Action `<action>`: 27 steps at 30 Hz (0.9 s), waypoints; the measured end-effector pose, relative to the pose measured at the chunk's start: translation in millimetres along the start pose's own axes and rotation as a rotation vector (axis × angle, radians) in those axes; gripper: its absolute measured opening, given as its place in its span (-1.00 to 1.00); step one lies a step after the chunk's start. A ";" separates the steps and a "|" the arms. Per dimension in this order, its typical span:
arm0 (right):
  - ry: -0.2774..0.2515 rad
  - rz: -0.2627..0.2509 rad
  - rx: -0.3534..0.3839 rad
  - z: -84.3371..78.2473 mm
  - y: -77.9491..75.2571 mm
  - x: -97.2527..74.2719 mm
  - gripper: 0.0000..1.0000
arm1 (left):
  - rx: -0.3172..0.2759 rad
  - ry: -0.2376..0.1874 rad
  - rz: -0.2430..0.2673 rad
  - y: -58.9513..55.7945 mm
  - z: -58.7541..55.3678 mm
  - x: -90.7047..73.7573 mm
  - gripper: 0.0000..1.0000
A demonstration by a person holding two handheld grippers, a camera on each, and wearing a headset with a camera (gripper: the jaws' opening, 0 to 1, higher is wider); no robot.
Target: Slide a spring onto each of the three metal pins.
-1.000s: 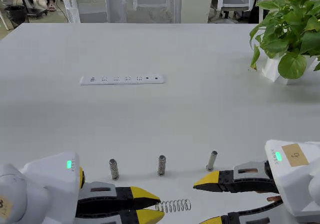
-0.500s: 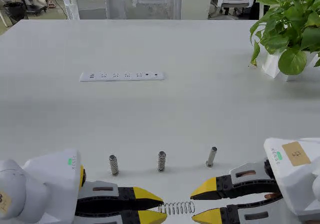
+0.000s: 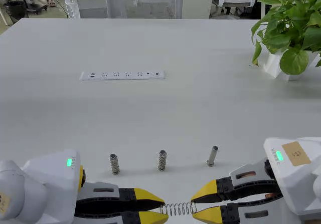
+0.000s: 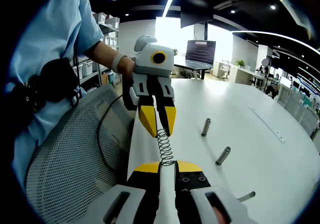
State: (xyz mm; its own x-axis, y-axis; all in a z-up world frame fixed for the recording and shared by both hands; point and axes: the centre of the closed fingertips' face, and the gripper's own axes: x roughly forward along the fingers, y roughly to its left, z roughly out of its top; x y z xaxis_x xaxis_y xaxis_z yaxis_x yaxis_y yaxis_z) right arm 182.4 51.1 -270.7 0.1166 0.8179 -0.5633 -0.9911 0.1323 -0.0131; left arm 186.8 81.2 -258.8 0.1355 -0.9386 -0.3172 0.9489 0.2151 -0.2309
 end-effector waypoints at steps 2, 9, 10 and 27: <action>0.003 0.000 -0.003 0.8 -0.3 -0.3 -0.88 | 0.000 0.000 0.000 0.0 0.1 0.0 -0.88; 0.021 0.001 -0.011 2.7 -1.1 -2.3 -0.88 | -0.002 -0.001 -0.003 0.0 0.7 0.7 -0.87; 0.022 0.001 -0.010 3.2 -1.1 -2.8 -0.88 | -0.002 0.001 -0.002 0.0 0.2 0.8 -0.87; 0.025 -0.002 0.006 8.9 -2.6 -4.6 -0.94 | -0.002 0.004 -0.007 0.4 1.2 2.9 -0.88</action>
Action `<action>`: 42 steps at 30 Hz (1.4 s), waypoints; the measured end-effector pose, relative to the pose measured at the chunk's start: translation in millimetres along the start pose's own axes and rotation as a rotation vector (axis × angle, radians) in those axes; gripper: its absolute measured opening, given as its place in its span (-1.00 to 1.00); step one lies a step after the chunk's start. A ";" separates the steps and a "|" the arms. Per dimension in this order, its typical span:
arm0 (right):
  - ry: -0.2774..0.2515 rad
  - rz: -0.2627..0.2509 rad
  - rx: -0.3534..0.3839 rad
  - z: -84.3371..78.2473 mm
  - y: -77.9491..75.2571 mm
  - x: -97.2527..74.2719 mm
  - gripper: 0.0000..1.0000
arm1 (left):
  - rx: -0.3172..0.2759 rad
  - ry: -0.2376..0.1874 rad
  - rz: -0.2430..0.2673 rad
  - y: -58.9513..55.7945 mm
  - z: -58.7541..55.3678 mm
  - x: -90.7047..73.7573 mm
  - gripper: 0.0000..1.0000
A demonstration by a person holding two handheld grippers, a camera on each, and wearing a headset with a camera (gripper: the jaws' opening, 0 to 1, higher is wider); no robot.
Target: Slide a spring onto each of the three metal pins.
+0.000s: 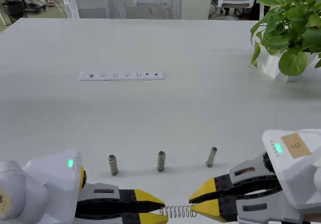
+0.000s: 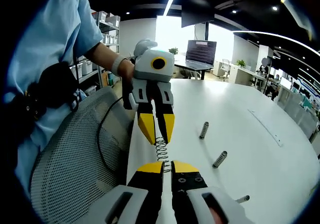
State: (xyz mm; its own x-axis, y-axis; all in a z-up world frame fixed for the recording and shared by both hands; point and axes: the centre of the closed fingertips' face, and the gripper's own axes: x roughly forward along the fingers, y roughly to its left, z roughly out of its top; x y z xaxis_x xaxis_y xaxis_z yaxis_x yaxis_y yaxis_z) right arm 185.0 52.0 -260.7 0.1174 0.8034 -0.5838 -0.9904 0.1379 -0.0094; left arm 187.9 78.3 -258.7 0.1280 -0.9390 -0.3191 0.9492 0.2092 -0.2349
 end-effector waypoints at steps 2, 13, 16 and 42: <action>-0.001 0.002 0.005 -0.9 0.8 0.2 -0.79 | -0.002 0.000 0.000 0.3 0.0 -0.1 -0.88; -0.106 0.070 0.155 -3.4 5.1 1.2 -0.74 | -0.038 -0.052 -0.019 -1.5 10.7 -1.2 -0.88; -0.198 0.084 0.252 3.2 0.4 -3.8 -0.75 | -0.056 -0.075 -0.017 -0.1 14.3 -2.3 -0.88; -0.360 0.162 0.461 14.2 -2.0 -16.3 -0.88 | -0.098 -0.144 -0.046 -4.7 26.9 -7.6 -0.88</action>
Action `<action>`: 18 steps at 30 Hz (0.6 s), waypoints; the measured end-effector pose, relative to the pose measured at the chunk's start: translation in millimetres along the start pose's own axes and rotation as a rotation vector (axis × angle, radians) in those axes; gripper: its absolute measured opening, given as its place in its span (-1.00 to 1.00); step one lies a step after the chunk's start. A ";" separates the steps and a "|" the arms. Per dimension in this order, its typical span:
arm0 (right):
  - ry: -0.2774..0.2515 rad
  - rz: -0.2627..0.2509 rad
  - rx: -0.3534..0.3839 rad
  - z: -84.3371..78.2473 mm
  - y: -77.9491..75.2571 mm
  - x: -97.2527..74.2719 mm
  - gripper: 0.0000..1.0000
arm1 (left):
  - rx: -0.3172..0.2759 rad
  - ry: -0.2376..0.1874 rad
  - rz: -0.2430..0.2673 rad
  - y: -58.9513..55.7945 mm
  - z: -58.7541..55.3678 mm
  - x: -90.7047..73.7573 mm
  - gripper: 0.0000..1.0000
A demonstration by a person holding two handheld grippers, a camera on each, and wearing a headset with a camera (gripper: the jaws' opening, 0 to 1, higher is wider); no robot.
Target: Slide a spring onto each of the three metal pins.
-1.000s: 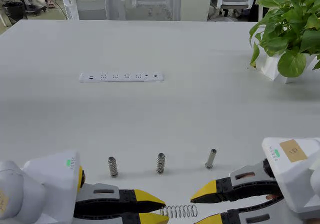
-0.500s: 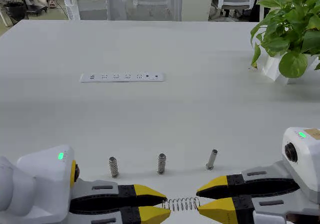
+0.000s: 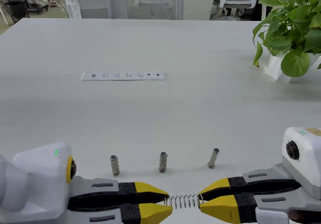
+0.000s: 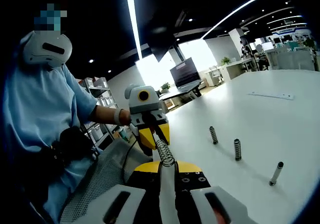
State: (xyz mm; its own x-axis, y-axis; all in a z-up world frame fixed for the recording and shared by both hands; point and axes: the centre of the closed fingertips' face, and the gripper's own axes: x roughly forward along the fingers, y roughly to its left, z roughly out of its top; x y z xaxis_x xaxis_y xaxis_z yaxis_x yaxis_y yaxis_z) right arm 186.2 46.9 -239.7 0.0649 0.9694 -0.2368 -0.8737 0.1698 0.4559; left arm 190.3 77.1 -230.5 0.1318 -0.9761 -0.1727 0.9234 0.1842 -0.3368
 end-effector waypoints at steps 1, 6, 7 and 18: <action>-0.001 0.001 0.006 -0.2 0.6 0.5 -0.88 | -0.003 -0.005 -0.002 -0.5 1.0 0.3 -0.88; -0.016 0.007 0.025 1.6 4.2 2.0 -0.87 | -0.002 -0.007 -0.005 -0.7 1.5 0.8 -0.88; -0.019 0.008 0.027 2.1 4.6 1.9 -0.87 | -0.002 -0.008 -0.006 -0.9 1.5 0.9 -0.88; -0.031 0.028 0.089 3.3 8.6 1.5 -0.88 | 0.002 -0.008 -0.014 -2.5 1.6 1.4 -0.88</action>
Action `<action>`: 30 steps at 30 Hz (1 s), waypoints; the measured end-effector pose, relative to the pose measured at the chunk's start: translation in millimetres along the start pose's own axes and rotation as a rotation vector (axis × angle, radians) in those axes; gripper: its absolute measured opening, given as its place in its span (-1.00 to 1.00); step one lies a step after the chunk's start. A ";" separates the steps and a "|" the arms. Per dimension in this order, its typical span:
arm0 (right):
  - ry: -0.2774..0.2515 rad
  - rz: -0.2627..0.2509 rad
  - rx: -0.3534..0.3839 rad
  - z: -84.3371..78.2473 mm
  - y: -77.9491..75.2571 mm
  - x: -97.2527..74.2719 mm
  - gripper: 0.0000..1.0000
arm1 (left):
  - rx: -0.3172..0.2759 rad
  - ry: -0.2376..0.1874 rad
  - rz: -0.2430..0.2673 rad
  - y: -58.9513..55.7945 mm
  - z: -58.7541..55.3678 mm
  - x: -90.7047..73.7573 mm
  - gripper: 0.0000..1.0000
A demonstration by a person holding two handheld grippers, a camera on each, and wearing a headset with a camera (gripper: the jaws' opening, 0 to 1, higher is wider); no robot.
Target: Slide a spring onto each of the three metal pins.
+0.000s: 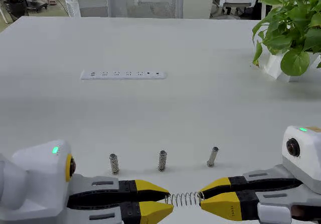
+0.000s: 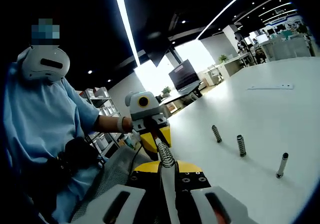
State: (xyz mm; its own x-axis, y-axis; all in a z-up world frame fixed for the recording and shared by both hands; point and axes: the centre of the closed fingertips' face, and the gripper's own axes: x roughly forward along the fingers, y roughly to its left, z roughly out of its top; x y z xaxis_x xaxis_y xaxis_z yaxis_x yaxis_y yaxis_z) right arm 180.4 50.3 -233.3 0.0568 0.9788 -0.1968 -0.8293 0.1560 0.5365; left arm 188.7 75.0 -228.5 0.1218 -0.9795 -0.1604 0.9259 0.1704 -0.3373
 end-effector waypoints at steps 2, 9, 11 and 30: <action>-0.002 0.000 0.006 0.3 0.1 -0.1 -0.88 | 0.000 0.002 0.000 -0.1 -0.5 0.2 -0.88; -0.007 -0.008 -0.003 5.2 1.1 -0.1 -0.88 | 0.006 0.010 0.000 0.1 -0.8 1.3 -0.87; 0.000 -0.021 -0.013 6.0 0.1 0.3 -0.88 | 0.007 0.015 0.002 0.8 -1.3 1.6 -0.87; 0.087 -0.061 -0.143 13.6 -0.4 7.3 -0.88 | 0.055 0.112 0.006 3.2 -18.2 3.3 -0.87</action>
State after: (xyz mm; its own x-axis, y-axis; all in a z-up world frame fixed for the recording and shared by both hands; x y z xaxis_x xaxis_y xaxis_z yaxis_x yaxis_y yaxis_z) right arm 188.7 59.2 -223.8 0.0660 0.9519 -0.2992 -0.8969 0.1880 0.4002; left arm 185.6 74.3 -247.0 0.0893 -0.9599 -0.2658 0.9439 0.1667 -0.2849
